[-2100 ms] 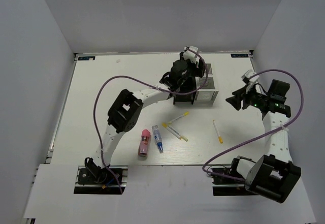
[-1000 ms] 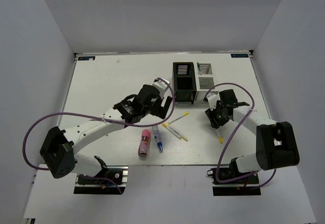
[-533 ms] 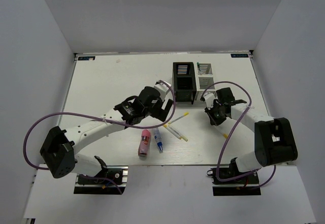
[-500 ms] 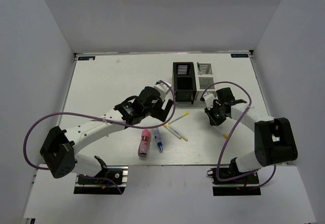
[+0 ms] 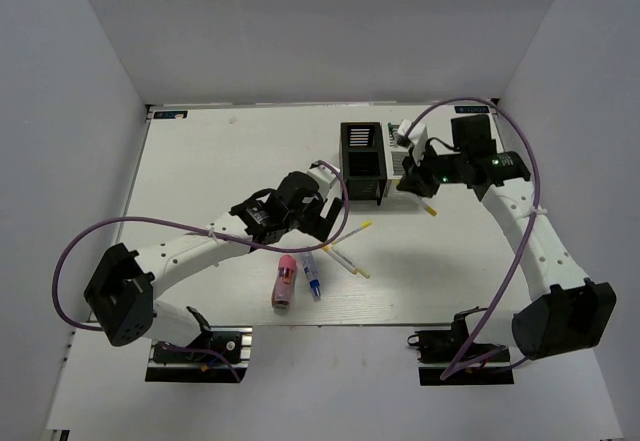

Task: Sort the stationery into containers
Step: Place the stationery into the container

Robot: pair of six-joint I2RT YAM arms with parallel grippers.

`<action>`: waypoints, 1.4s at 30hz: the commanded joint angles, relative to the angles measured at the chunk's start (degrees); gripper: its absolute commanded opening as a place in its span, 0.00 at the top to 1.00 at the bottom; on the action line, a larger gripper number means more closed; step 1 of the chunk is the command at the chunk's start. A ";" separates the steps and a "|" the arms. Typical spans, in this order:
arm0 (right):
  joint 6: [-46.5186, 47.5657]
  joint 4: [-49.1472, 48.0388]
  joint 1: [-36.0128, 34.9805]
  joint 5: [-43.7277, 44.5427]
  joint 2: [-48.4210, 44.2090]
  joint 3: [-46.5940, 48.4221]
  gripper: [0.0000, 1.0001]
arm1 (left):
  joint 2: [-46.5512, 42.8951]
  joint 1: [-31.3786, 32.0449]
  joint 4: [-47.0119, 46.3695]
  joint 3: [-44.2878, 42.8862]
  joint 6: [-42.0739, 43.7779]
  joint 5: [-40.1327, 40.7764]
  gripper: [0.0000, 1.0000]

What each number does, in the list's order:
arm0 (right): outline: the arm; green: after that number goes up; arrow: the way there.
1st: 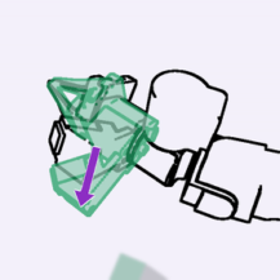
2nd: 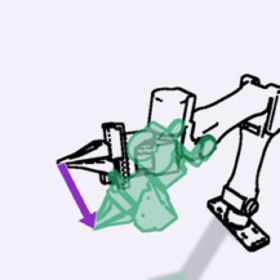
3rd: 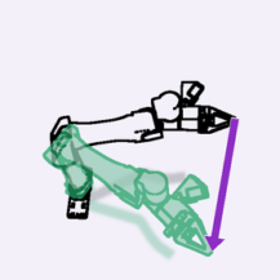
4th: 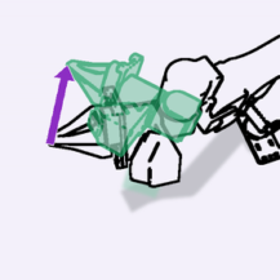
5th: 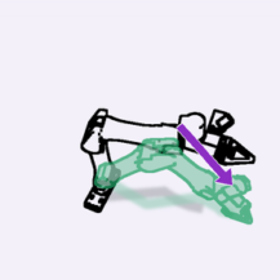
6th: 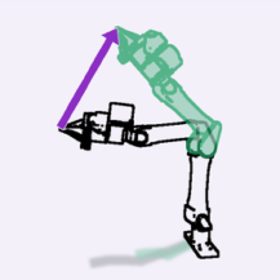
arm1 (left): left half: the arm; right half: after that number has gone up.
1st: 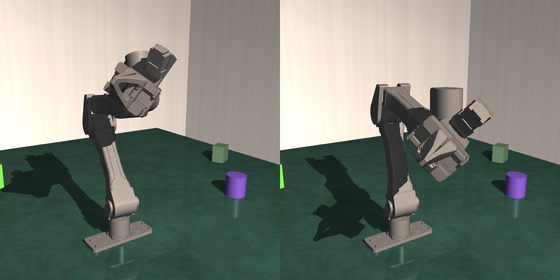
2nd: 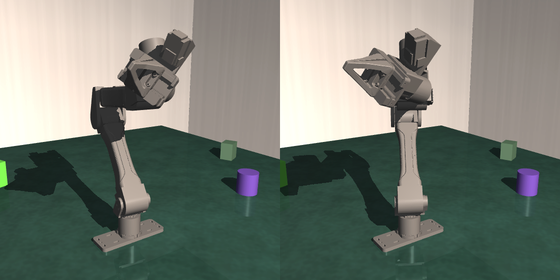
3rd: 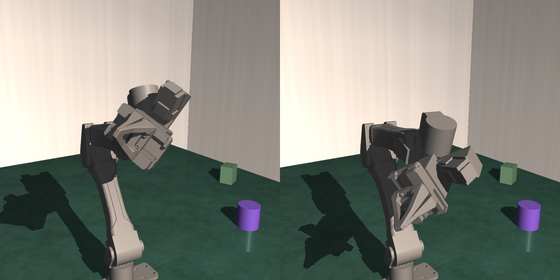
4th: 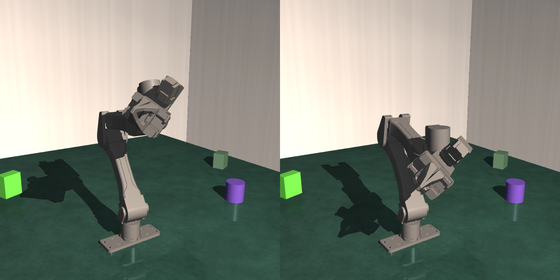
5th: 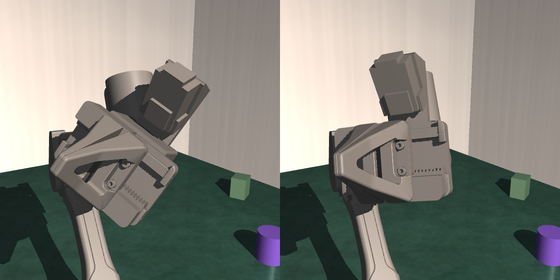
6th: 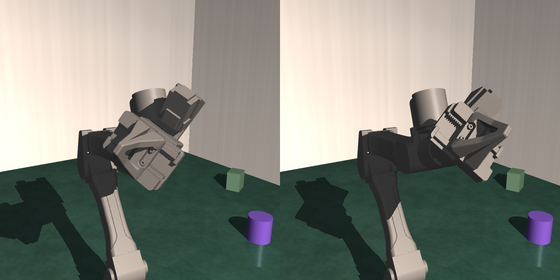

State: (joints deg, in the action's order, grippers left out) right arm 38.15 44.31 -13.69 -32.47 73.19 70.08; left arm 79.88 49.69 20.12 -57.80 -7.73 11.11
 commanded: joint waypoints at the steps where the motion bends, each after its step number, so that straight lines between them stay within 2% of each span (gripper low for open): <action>1: -0.53 -0.62 -0.02 -7.77 3.01 7.51 1.00 | -0.34 0.23 -0.70 0.58 0.34 -0.22 0.01; 8: -3.87 -15.92 -0.02 -15.15 13.71 16.57 1.00 | 0.72 0.23 -0.70 0.58 0.95 0.39 0.01; 10: -5.36 -19.07 0.24 -16.74 18.98 22.27 1.00 | 0.72 0.23 -0.17 0.58 0.96 0.40 0.01; 15: -4.32 -18.04 -0.11 -22.37 30.16 36.66 1.00 | 0.72 0.23 -0.17 0.06 0.96 0.93 0.01; 18: -7.03 -21.72 0.33 -25.26 38.66 44.24 1.00 | 0.72 0.23 -0.17 0.06 1.49 0.93 0.01; 24: -9.57 -28.05 0.60 -29.49 46.78 48.21 1.00 | 1.86 0.23 0.35 0.06 2.01 0.40 0.01; 30: -17.30 -42.70 1.39 -34.76 51.61 46.81 1.00 | 1.86 0.23 0.36 -0.47 2.54 -0.66 0.01; 31: -18.71 -8.28 1.48 -34.77 52.40 46.20 1.00 | 2.38 0.23 0.36 -0.47 2.54 -0.66 0.01; 32: -21.25 -46.56 1.74 -34.94 53.45 46.11 1.00 | 2.39 0.23 0.36 -0.47 2.54 -1.18 0.01; 34: -23.46 -50.64 2.00 -35.73 55.21 46.55 1.00 | 2.39 0.23 0.36 -0.47 2.54 -1.18 0.01; 35: -23.56 -50.38 2.09 -35.47 55.92 46.98 0.99 | 2.39 0.23 0.36 -0.47 2.54 -1.18 0.01; 36: -23.39 -50.12 2.00 -35.21 56.53 47.25 0.91 | 2.39 0.23 0.36 -0.47 2.54 -1.70 0.01; 37: -22.69 -50.12 2.35 -34.69 56.45 46.90 0.74 | 2.39 0.23 -0.51 -0.47 2.54 -2.23 0.01; 38: -21.73 -49.07 2.18 -33.98 56.45 46.46 0.68 | 2.39 0.23 -1.13 -0.47 3.06 -3.80 0.01; 42: -18.20 -47.92 2.53 -32.22 54.69 44.26 0.64 | 3.53 0.23 -2.98 -0.55 3.07 -7.42 0.01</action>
State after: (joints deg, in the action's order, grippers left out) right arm 18.39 0.10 -11.51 -64.75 130.45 114.69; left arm 82.96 49.69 19.14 -57.65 -5.30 7.55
